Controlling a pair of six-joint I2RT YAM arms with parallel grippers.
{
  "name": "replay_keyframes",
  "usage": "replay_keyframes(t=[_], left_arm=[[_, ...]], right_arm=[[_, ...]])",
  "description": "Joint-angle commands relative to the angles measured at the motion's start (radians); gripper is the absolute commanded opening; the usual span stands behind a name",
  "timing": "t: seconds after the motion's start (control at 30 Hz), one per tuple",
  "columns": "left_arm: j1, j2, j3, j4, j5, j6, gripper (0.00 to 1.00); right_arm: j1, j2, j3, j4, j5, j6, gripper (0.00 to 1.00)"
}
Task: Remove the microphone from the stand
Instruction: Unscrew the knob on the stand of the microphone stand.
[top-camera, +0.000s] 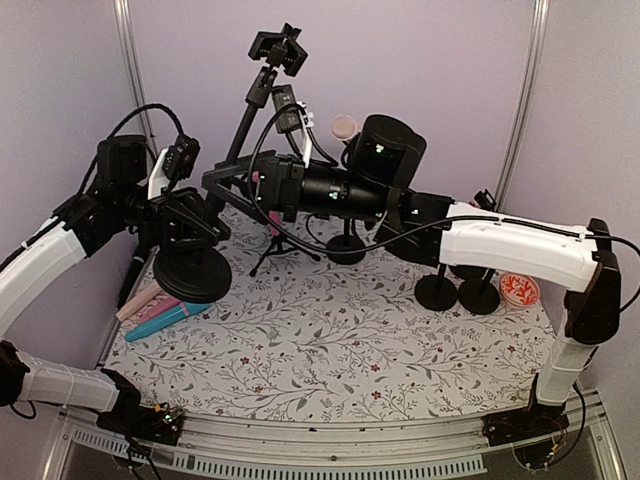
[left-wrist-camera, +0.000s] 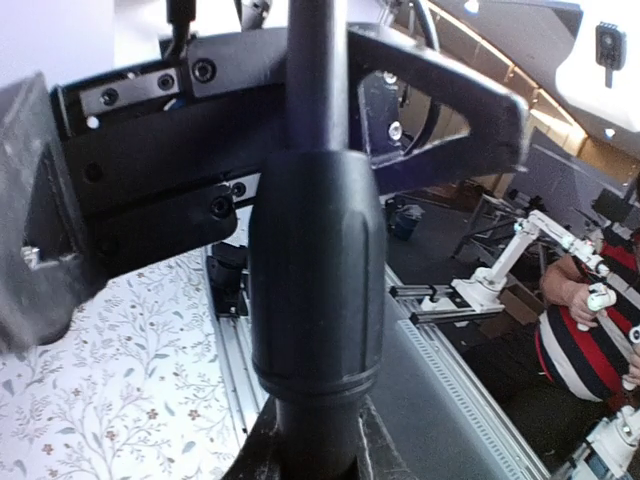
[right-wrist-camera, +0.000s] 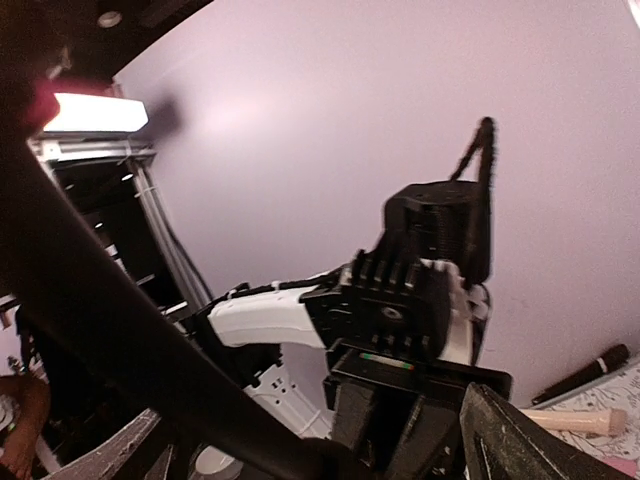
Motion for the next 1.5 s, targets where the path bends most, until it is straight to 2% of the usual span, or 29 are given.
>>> replay_keyframes(t=[0.0,0.1,0.27,0.5,0.7,1.13,1.2,1.47], left_arm=[[0.037,-0.020,0.065,0.004,-0.107,0.070,0.00],[0.041,-0.021,0.085,-0.059,-0.196,0.151,0.00],[0.044,-0.020,0.091,-0.068,-0.320,0.177,0.00],[0.050,-0.026,0.088,-0.068,-0.404,0.194,0.00],[0.053,-0.034,0.079,-0.054,-0.470,0.191,0.00],[0.059,-0.048,0.065,-0.025,-0.548,0.177,0.00],[0.059,-0.048,0.067,-0.023,-0.552,0.174,0.00],[0.062,-0.051,0.059,-0.013,-0.548,0.159,0.00]], right_arm=[[0.007,-0.120,-0.120,-0.207,0.460,-0.053,0.94],[0.043,-0.175,-0.195,-0.212,0.608,-0.062,0.90],[0.097,-0.168,-0.137,-0.248,0.728,-0.131,0.86],[0.114,-0.079,-0.001,-0.349,0.783,-0.135,0.80],[0.112,-0.027,0.080,-0.392,0.817,-0.092,0.63],[0.111,0.043,0.182,-0.469,0.862,-0.014,0.55],[0.108,0.047,0.186,-0.468,0.853,-0.001,0.49],[0.099,0.036,0.174,-0.422,0.810,0.024,0.07]])
